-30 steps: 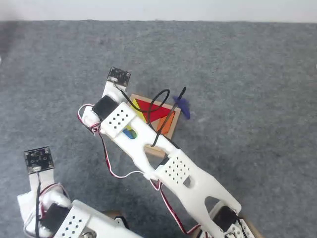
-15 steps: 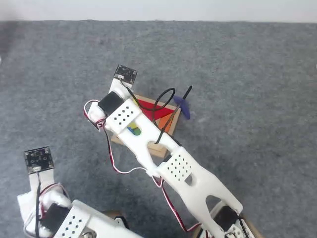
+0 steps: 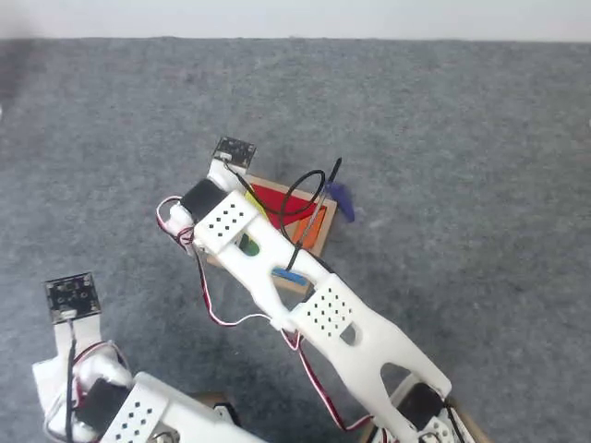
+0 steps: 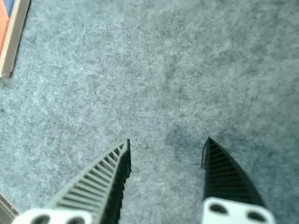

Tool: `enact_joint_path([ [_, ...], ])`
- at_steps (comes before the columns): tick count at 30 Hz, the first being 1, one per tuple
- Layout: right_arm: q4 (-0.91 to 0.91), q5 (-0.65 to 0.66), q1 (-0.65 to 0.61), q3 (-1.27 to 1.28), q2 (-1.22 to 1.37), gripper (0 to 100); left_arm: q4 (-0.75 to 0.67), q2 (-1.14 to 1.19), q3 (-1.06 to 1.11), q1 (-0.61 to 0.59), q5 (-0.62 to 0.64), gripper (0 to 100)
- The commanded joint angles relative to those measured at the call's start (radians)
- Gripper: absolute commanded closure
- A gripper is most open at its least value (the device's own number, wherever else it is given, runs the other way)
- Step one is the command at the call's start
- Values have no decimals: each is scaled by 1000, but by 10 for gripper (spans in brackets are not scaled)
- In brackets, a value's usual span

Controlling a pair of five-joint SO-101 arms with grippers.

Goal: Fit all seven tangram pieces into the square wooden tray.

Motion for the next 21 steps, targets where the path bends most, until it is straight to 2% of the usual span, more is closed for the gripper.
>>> enact_joint_path([
  [1,67,-3,18,-101,-65,790,6,-17,-15,6,-11,760],
  [3,116,23,31,-207,-99,790,6,-17,-15,6,-11,760],
  [6,128,129,50,-341,-150,790,6,-15,-15,6,-11,760],
  [10,133,176,90,-288,-257,790,5,-15,-15,6,-11,760],
  [15,134,282,216,-69,-443,790,5,-15,-15,6,-11,760],
  [18,134,382,289,153,-622,790,3,-15,-15,8,-11,760],
  [21,128,615,321,532,-822,790,3,-15,-13,29,-11,760],
])
